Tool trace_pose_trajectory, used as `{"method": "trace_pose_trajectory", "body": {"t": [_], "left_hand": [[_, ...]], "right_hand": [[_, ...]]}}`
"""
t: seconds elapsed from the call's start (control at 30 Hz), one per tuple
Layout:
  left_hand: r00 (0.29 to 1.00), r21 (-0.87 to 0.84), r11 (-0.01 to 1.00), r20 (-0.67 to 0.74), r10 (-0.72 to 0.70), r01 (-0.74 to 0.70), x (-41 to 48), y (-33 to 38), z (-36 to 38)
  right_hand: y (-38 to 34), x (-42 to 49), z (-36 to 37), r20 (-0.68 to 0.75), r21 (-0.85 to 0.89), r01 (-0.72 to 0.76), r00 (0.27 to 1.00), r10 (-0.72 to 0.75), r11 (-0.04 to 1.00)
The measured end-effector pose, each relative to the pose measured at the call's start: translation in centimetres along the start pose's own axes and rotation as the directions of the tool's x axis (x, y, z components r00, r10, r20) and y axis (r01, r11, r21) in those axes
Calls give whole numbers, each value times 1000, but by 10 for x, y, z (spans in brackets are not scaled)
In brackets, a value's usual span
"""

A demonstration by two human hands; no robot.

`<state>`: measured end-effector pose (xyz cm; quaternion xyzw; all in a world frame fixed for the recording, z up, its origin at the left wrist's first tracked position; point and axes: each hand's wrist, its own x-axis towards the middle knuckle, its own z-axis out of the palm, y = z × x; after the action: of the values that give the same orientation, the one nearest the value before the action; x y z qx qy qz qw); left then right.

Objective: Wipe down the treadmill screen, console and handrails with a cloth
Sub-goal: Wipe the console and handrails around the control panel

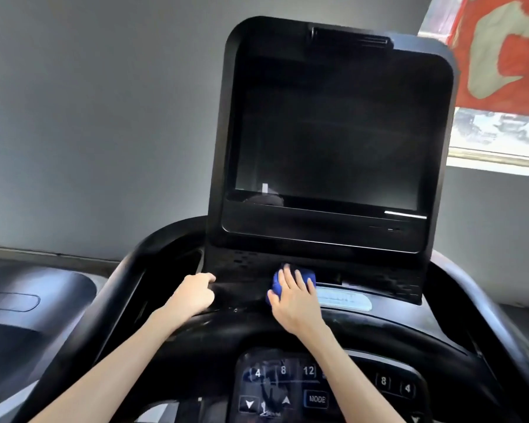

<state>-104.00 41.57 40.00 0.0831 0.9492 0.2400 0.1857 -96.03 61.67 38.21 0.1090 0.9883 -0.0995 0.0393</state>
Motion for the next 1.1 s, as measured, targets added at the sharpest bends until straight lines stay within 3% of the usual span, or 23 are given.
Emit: {"method": "trace_pose_trajectory", "body": {"t": [0.23,0.4,0.5,0.6,0.67,0.77,0.83,0.97,1.1], "left_hand": [[1000,-27,999,-4,-24,24,10,-30,-6],[998,-7,999,-42,-42,42,12,-43,-12],[998,-13,998,-42,-54,54,11,-62,-19],[997,-33,997,-13,-73,72,7,-84,-22],[997,-46,996,11,-79,80,5,-92,-20],[996,-31,997,40,-74,76,2,-91,-15],[998,2,998,30,-60,60,2,-93,-13],[998,41,998,-51,-44,46,2,-110,-23],[988,163,987,-152,35,-10,3,-122,-36]], "right_hand": [[-62,5,19,50,-8,212,976,-211,977],[-115,3,40,163,-30,480,868,-469,877],[-107,9,43,104,-49,421,904,-415,906],[-81,11,35,-130,-78,182,973,-191,980],[-77,9,31,-66,-72,108,991,-113,992],[-109,1,34,38,-43,277,961,-275,960],[-130,-4,50,83,-143,357,934,-348,923],[-154,11,53,119,-123,307,949,-293,944],[-172,44,51,181,-251,281,954,-240,926]]}}
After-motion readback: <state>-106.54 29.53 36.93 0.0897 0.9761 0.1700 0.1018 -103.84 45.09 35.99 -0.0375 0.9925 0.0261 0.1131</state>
